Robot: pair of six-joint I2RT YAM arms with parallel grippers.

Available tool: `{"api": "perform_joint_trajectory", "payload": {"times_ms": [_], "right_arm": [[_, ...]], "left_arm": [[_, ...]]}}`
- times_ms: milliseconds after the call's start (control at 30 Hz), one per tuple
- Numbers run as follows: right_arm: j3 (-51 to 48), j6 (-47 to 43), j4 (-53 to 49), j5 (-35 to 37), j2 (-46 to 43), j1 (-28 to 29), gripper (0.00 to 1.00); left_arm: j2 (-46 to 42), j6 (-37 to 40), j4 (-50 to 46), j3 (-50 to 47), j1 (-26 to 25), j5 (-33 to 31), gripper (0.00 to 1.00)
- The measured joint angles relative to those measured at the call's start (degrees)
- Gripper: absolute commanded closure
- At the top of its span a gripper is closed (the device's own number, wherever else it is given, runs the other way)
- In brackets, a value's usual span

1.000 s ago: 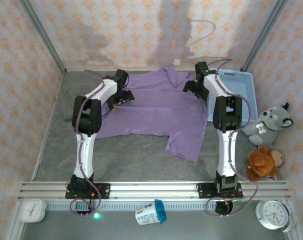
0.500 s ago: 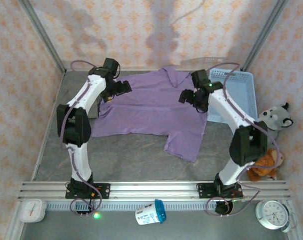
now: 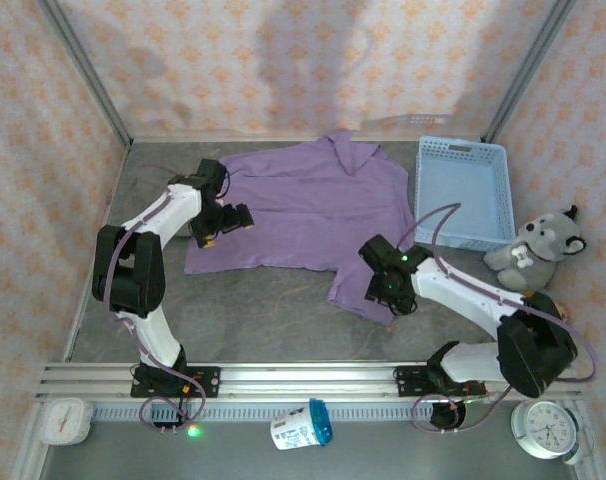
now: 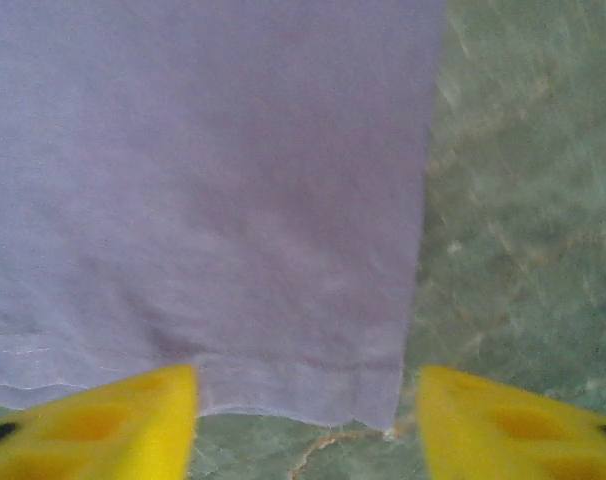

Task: Fold and stack the mixed laundry pile

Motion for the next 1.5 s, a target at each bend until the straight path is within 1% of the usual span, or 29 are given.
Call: {"api": "perform_joint_trajectory", "payload": {"times_ms": [100, 233, 333, 433, 467, 533, 567, 733, 833, 967, 1067, 1133, 1200, 1333, 1500], "right_arm": [[-5.4, 4.4, 1.2, -0.2, -2.7, 0.7, 0.59], [-10.1, 8.8, 4.0, -0.2, -3.3, 1.0, 0.58], [-10.8, 11.0, 5.8, -0.2, -3.2, 1.0, 0.59], [-10.4, 12.6, 5.6, 0.1, -1.7, 1.0, 0.69], [-10.1, 13.0, 5.2, 0.3, -0.9, 1.0, 0.77], [-9.4, 13.2, 3.9, 0.8, 0.5, 1.0, 0.98], [-9.0, 13.3, 2.8, 1.2, 1.1, 1.0, 1.00], [-7.0, 12.0, 0.5, 2.0, 2.5, 1.0, 1.00], [-5.4, 9.8, 1.1, 3.1, 3.4, -0.1, 1.00], [-1.9, 5.9, 0.1, 6.1, 3.7, -4.1, 1.00], [-1.3, 3.3, 0.0, 7.1, 3.6, -7.8, 1.00], [-1.3, 1.8, 0.0, 7.1, 3.6, -9.1, 1.00], [-1.3, 0.7, 0.1, 6.9, 3.8, -9.3, 1.00], [-1.0, -0.6, 0.7, 6.4, 5.6, -9.3, 1.00], [-0.8, -1.2, 1.7, 5.3, 6.6, -9.3, 1.00]], "left_arm": [[-0.7, -0.8, 1.2, -3.0, 1.8, 1.1, 0.00], [-3.0, -1.1, 2.0, -3.8, 2.5, 1.2, 0.00], [-5.0, -1.1, 2.8, -3.8, 2.8, 1.3, 0.00], [-5.9, -1.1, 3.1, -3.8, 3.7, 1.5, 0.00], [-6.0, -1.1, 3.1, -3.8, 4.2, 1.5, 0.00], [-6.0, -1.1, 3.1, -3.8, 4.9, 1.9, 0.00], [-6.0, -1.1, 3.1, -3.8, 5.3, 2.1, 0.00], [-6.8, -1.1, 3.5, -5.3, 6.6, 2.3, 0.00], [-8.5, -1.1, 3.5, -7.3, 7.0, 2.3, 0.00], [-12.3, -1.2, 3.3, -11.9, 7.0, 0.4, 0.00], [-15.1, -1.6, 2.8, -15.9, 7.0, -1.8, 0.03], [-16.5, -2.5, 2.4, -18.5, 7.0, -3.1, 0.04], [-17.8, -4.0, 2.3, -21.3, 7.0, -4.2, 0.09], [-20.7, -8.0, 2.4, -26.7, 7.0, -6.6, 0.23], [-21.6, -13.0, 4.2, -30.0, 7.0, -9.6, 0.31]]}}
